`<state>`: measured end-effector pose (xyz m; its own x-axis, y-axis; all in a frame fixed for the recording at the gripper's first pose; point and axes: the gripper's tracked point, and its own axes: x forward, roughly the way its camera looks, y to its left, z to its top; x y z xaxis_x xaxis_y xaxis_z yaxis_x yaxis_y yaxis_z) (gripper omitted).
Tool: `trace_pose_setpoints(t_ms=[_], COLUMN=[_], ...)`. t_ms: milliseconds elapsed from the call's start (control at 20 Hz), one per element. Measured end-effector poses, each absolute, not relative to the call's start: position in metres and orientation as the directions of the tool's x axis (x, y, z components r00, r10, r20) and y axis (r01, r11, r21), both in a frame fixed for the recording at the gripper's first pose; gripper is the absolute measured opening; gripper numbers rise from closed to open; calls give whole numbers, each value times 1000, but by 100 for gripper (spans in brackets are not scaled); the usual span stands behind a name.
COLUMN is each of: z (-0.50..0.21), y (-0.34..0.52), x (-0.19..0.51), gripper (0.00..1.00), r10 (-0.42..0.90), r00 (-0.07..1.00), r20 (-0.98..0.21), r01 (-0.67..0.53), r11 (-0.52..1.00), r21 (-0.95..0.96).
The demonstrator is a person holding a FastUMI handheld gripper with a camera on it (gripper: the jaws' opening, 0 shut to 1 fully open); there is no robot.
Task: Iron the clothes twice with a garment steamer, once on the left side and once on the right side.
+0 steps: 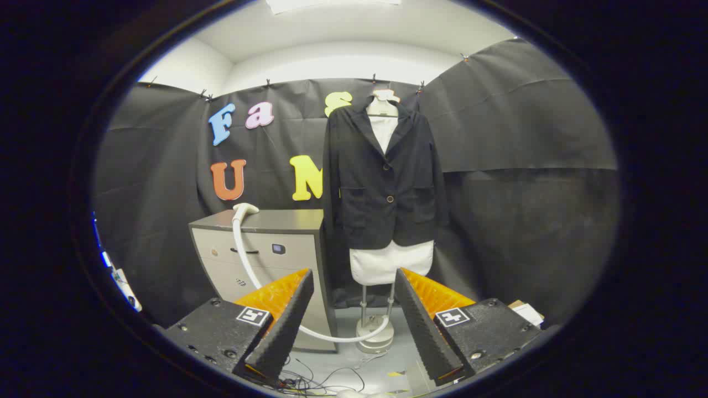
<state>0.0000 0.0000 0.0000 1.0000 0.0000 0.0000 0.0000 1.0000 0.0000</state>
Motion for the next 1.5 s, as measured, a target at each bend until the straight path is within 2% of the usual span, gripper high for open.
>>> trace_pose_setpoints(t_ms=[1000, 1350, 1500], z=[9, 39, 54], y=[35, 81, 116], x=[21, 59, 86], gripper=[94, 94, 94], r10=[-3, 98, 185], r00=[999, 994, 981], r20=[-47, -43, -61], r01=[3, -99, -188], r11=[1000, 995, 981], r21=[-1, -18, -42])
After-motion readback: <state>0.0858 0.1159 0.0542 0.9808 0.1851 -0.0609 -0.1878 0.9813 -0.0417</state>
